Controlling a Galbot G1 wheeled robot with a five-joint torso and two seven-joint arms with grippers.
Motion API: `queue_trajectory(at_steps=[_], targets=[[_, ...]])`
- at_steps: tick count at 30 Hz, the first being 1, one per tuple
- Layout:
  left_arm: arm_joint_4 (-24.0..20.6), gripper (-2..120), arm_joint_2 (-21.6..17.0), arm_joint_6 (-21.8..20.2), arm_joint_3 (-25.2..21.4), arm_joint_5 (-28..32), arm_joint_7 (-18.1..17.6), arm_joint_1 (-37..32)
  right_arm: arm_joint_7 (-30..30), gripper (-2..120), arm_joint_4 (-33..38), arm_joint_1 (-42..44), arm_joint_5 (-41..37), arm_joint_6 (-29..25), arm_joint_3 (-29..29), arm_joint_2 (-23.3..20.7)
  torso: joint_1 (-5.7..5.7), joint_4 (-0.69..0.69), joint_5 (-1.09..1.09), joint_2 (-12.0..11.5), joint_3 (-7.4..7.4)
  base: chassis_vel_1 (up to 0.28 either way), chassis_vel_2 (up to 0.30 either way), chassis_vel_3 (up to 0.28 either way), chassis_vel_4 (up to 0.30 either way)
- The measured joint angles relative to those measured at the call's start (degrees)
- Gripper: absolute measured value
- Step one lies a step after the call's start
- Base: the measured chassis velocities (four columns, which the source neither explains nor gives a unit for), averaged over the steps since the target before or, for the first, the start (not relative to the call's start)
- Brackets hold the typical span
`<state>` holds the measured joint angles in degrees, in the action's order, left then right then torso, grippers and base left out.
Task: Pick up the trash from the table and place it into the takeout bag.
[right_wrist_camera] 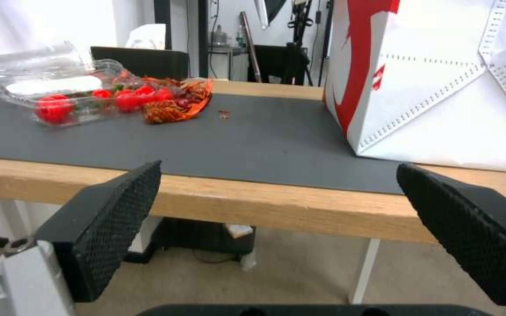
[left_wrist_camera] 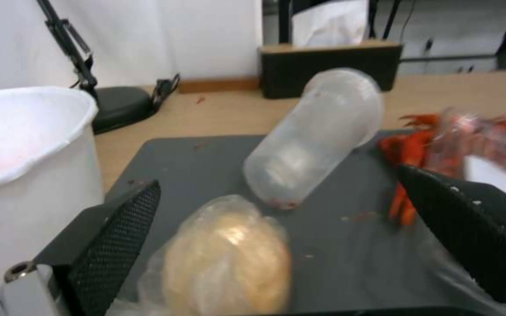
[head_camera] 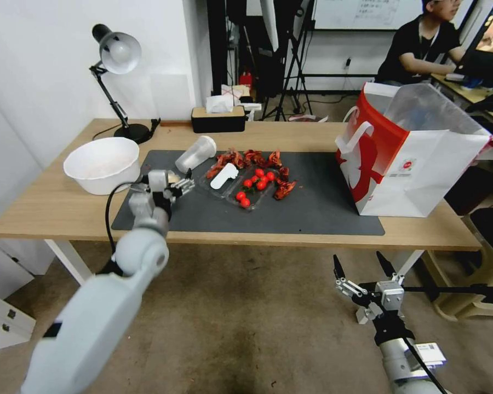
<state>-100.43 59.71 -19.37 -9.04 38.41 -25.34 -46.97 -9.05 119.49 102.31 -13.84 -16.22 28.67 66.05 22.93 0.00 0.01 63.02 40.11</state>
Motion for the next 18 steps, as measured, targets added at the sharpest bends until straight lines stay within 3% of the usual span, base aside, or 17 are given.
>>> queue_trajectory(at_steps=[1,8,13,18], targets=[[1.81,100,-0.27,-2.44,0.37,0.25,-0.04,1.73,-0.01,100,-0.31,0.05,0.0,-0.1,0.03,0.05,0.0,0.01,-0.01,0.0,0.0,0.0,0.0,0.0,0.0],[4.89,100,-0.89,-7.93,0.76,2.14,-0.06,4.64,-0.03,100,-0.91,0.23,0.03,-0.57,0.14,0.29,0.0,0.01,-0.02,0.0,0.0,0.0,0.0,0.0,0.0],[6.31,100,-1.45,-13.69,1.04,8.38,0.17,7.21,-0.05,100,-1.31,0.21,0.07,-0.68,0.16,0.41,0.0,0.01,0.0,0.0,-0.01,0.0,0.0,0.0,0.0],[8.58,100,-1.51,-17.81,2.02,10.84,0.34,9.87,-0.05,100,-1.37,0.2,0.25,-0.72,0.03,0.55,0.0,0.0,-0.01,0.01,0.0,0.0,0.0,0.0,0.0]])
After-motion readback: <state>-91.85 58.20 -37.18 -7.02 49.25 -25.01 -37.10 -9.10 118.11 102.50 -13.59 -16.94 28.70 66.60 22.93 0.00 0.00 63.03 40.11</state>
